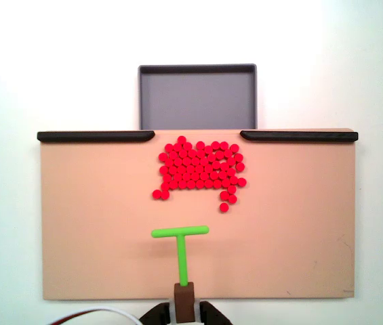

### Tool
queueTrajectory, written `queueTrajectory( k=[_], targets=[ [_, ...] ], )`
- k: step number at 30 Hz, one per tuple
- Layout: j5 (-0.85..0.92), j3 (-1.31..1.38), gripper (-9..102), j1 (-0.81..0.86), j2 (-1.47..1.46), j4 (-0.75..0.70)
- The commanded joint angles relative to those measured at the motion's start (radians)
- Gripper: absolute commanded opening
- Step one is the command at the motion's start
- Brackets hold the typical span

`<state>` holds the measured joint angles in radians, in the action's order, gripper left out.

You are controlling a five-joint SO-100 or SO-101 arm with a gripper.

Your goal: Push granules from bottom to the grey container

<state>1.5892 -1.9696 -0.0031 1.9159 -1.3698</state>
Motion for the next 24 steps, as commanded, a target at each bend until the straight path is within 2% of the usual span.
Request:
queueTrajectory(
  k=[1, 24],
  targets=[
    [-0.015, 0.011, 0, 0.006, 0.035, 0.003],
    [0.014, 0.011, 0, 0.063, 0.034, 0.003]
  ],
)
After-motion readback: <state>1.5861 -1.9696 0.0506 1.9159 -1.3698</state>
